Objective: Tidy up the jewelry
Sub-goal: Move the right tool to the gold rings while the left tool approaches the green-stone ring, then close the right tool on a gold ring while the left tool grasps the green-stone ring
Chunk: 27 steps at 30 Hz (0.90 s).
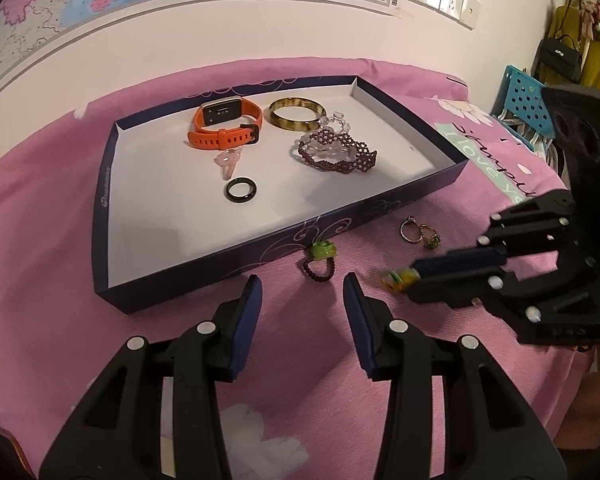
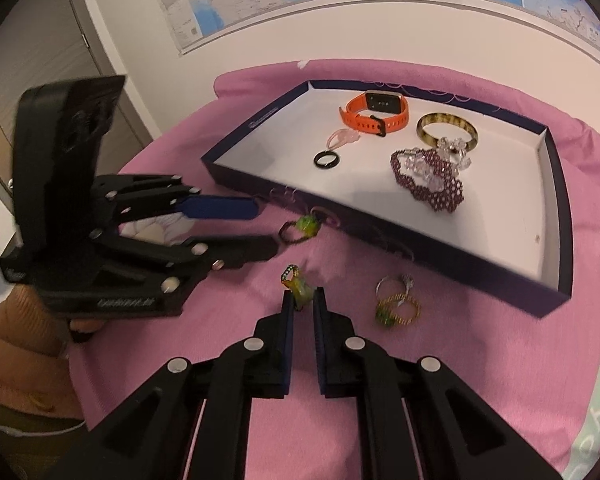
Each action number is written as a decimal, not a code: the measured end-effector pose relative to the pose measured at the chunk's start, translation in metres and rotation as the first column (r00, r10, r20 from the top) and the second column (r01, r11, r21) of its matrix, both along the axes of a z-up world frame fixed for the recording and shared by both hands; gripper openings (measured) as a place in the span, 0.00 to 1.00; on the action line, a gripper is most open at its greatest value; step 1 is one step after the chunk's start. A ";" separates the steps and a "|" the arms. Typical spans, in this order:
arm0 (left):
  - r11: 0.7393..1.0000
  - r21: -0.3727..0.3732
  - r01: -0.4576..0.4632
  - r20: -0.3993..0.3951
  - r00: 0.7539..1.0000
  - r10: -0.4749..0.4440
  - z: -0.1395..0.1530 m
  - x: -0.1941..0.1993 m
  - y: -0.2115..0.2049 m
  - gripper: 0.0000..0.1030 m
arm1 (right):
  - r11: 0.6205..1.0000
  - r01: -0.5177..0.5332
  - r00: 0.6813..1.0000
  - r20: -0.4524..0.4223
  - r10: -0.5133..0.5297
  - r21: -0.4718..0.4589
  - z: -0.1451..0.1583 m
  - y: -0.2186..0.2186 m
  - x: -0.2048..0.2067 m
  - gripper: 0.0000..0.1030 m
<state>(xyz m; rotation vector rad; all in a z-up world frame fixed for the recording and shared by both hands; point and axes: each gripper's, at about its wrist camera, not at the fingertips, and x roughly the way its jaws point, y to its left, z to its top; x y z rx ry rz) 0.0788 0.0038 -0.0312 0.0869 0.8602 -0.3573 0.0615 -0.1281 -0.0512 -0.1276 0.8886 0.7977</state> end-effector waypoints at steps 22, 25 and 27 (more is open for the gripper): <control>0.999 -0.021 0.047 0.013 0.999 -0.047 0.009 -0.019 -0.011 0.40 | 0.989 0.150 0.987 0.054 -0.150 0.001 0.004 -0.038 0.009 0.37; 0.996 -0.039 0.075 0.015 0.997 -0.074 0.011 -0.026 -0.014 0.49 | 0.988 0.153 0.986 0.066 -0.150 -0.030 0.001 -0.031 0.013 0.37; 0.994 -0.052 0.092 0.013 0.996 -0.092 0.011 -0.029 -0.017 0.56 | 0.987 0.150 0.987 0.070 -0.147 -0.051 -0.003 -0.027 0.014 0.36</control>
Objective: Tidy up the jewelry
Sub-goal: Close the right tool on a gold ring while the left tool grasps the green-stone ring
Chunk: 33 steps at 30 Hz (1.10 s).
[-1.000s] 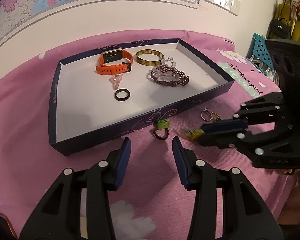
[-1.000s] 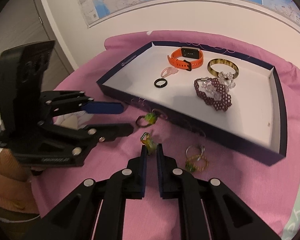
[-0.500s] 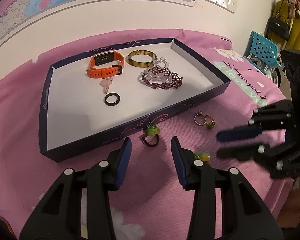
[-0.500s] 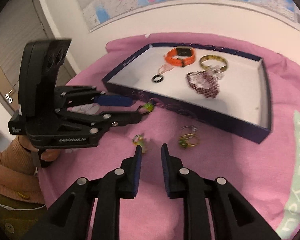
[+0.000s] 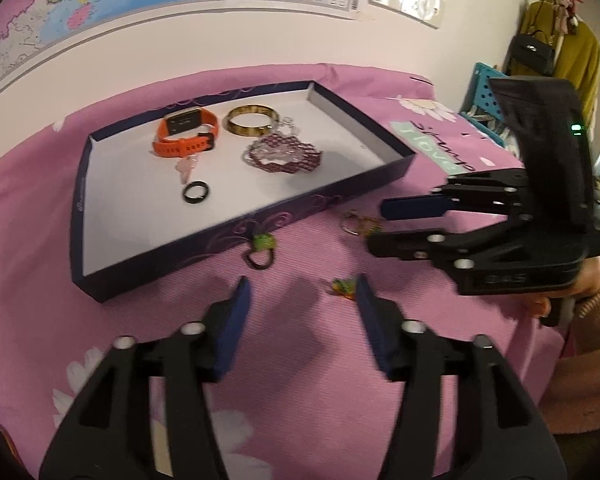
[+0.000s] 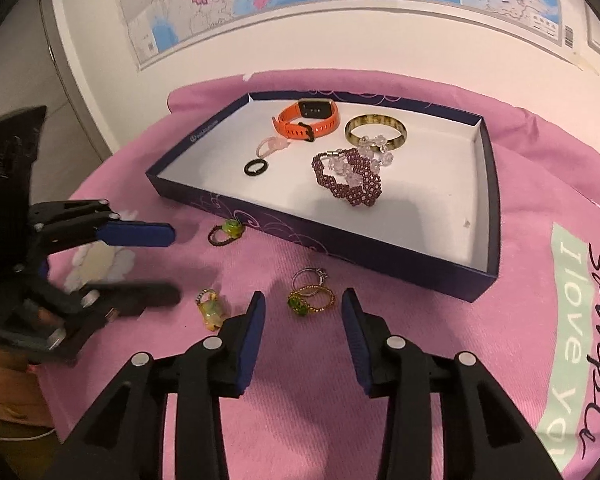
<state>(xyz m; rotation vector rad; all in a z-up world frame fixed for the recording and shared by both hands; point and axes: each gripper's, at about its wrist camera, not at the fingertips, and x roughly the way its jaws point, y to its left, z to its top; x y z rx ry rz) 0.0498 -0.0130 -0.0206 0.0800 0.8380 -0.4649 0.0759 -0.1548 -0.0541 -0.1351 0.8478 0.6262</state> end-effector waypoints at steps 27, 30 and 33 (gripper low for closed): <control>0.999 -0.006 0.046 -0.061 0.997 -0.046 -0.017 0.003 -0.026 0.18 | 0.997 0.019 1.000 0.001 -0.019 0.069 0.006 -0.020 -0.005 0.03; 0.999 -0.009 0.044 -0.062 0.997 -0.045 -0.016 0.004 -0.026 0.17 | 0.997 0.022 1.000 0.000 -0.022 0.074 0.006 -0.022 -0.006 0.03; 0.999 -0.013 0.043 -0.062 0.997 -0.044 -0.016 0.003 -0.026 0.17 | 0.996 0.024 1.000 0.000 -0.024 0.082 0.006 -0.022 -0.007 0.03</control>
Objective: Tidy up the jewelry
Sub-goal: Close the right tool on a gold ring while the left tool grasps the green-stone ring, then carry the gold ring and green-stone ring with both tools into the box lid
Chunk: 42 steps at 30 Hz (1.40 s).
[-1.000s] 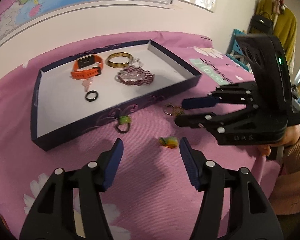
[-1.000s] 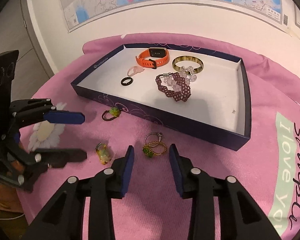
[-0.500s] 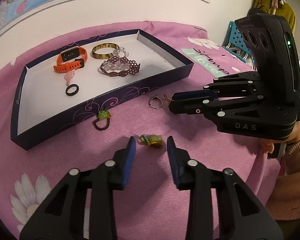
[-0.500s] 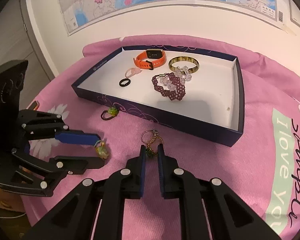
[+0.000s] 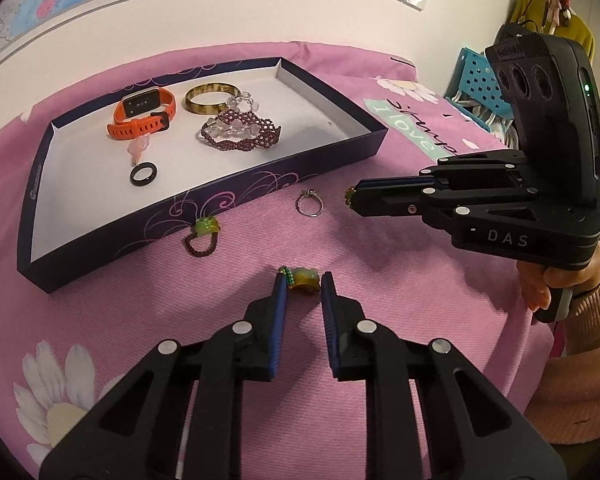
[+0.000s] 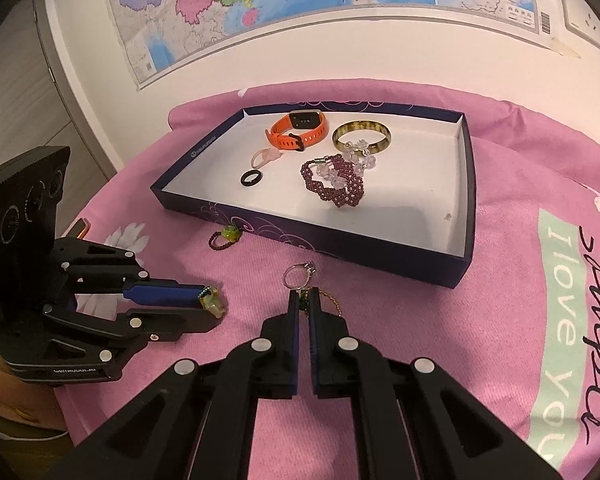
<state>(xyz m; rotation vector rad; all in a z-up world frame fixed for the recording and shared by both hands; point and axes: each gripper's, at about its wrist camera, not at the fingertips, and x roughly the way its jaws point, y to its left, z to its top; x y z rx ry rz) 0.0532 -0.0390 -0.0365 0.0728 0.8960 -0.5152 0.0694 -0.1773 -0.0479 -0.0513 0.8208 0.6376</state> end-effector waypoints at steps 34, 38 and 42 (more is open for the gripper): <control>0.997 -0.032 -0.073 0.084 0.994 0.075 0.034 -0.004 0.024 0.17 | 0.998 -0.012 0.998 0.059 0.008 0.062 0.027 0.005 0.000 0.03; 0.996 -0.035 -0.087 0.098 0.991 0.090 0.039 -0.001 0.029 0.17 | 0.998 -0.020 0.998 0.068 0.016 0.060 0.029 0.009 0.002 0.03; 0.995 -0.034 -0.099 0.111 0.989 0.102 0.044 0.002 0.034 0.17 | 0.998 -0.024 0.997 0.073 0.020 0.056 0.032 0.012 0.006 0.03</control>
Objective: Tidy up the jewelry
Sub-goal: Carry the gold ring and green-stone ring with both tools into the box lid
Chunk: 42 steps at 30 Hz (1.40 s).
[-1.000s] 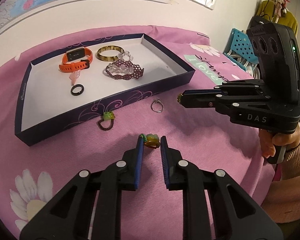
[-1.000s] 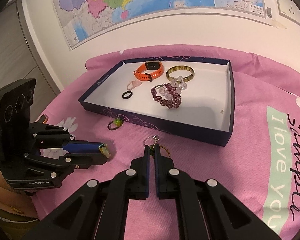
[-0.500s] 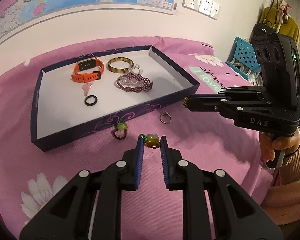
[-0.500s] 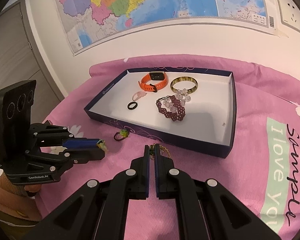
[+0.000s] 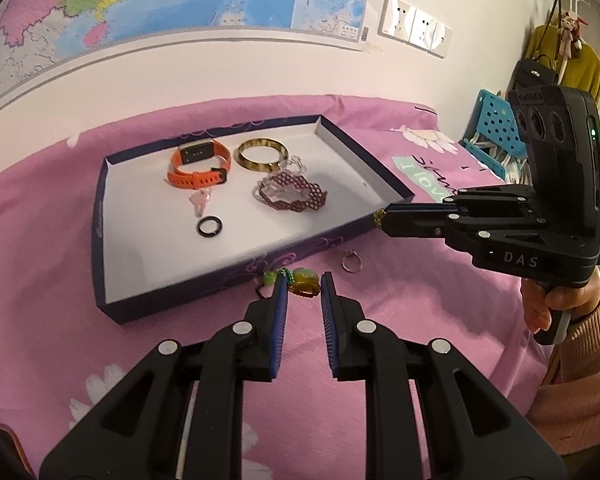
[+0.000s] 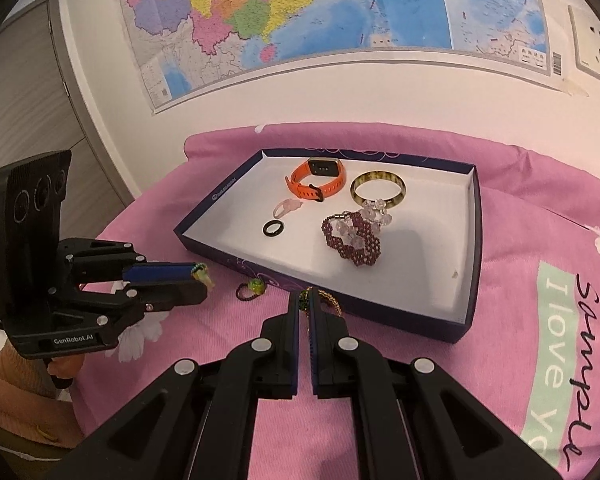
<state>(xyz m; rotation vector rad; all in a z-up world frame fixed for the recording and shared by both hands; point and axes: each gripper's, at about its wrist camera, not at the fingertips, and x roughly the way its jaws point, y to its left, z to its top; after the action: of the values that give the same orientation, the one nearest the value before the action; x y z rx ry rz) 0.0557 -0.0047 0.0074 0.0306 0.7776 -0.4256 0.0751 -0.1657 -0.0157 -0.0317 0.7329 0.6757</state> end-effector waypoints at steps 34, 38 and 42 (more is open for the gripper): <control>0.997 0.016 -0.077 -0.003 0.997 0.077 0.003 0.047 0.014 0.17 | 0.999 -0.015 1.000 -0.025 0.014 -0.035 0.001 0.024 0.053 0.03; 0.996 0.026 -0.083 -0.008 0.997 0.083 0.000 0.053 0.013 0.17 | 0.999 -0.013 0.999 -0.036 0.012 -0.044 -0.003 0.027 0.057 0.03; 0.996 0.039 -0.084 -0.015 0.996 0.085 -0.005 0.058 0.013 0.17 | 0.999 -0.007 0.999 -0.047 0.005 -0.047 -0.007 0.028 0.062 0.03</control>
<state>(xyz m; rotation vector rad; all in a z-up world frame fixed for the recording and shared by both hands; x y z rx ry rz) 0.1133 0.0082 0.0024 0.0302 0.8003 -0.3307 0.1371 -0.1373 -0.0224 -0.0610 0.7944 0.6668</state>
